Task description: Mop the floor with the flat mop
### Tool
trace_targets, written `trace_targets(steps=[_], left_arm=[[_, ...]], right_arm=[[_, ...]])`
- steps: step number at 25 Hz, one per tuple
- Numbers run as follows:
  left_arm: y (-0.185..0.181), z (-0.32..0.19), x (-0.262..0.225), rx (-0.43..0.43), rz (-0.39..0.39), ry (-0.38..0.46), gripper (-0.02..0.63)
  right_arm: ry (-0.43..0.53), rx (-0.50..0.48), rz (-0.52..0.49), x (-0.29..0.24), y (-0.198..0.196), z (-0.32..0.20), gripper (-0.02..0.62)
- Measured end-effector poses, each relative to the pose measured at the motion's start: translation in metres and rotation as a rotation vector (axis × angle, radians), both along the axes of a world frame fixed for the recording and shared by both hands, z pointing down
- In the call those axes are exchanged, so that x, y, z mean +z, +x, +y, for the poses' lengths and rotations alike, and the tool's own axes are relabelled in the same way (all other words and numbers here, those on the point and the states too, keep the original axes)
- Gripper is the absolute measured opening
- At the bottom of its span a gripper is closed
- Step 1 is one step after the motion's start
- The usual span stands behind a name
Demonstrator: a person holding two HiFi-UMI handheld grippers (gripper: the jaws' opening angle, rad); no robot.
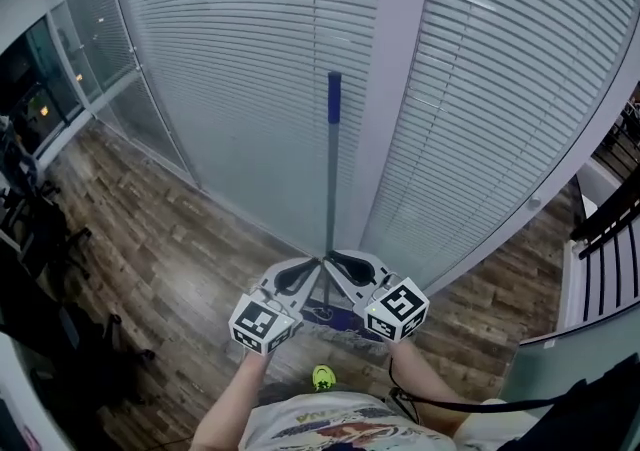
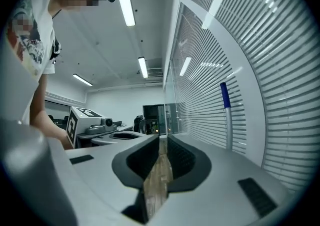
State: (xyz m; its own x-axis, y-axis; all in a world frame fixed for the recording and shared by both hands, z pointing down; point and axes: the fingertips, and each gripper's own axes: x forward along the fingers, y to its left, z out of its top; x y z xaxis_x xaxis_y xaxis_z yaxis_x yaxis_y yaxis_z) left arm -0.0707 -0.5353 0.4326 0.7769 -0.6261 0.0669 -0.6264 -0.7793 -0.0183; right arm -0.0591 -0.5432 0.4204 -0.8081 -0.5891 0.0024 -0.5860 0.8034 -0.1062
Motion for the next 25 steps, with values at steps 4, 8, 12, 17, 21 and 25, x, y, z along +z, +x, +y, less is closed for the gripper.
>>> trace_targets(steps=[4,8,12,17,21,25], left_arm=[[0.004,-0.041,0.002,-0.004,-0.012,0.004,0.014],[0.005,-0.073,0.003,0.003,-0.026,0.011,0.014],[0.006,-0.102,0.005,0.032,-0.042,0.007,0.014],[0.004,-0.156,0.024,0.060,-0.041,-0.012,0.014],[0.003,-0.196,0.033,0.067,-0.047,-0.021,0.021],[0.008,-0.233,0.039,0.080,-0.058,-0.028,0.075]], right_arm=[[0.002,0.010,0.005,0.001,0.003,-0.040,0.034],[0.005,0.041,0.013,0.002,0.004,-0.070,0.034],[0.009,0.081,0.032,-0.001,0.006,-0.099,0.035],[-0.012,0.152,0.037,0.011,0.011,-0.153,0.040],[-0.028,0.189,0.047,0.018,0.011,-0.190,0.080],[-0.041,0.221,0.065,0.023,0.013,-0.220,0.098]])
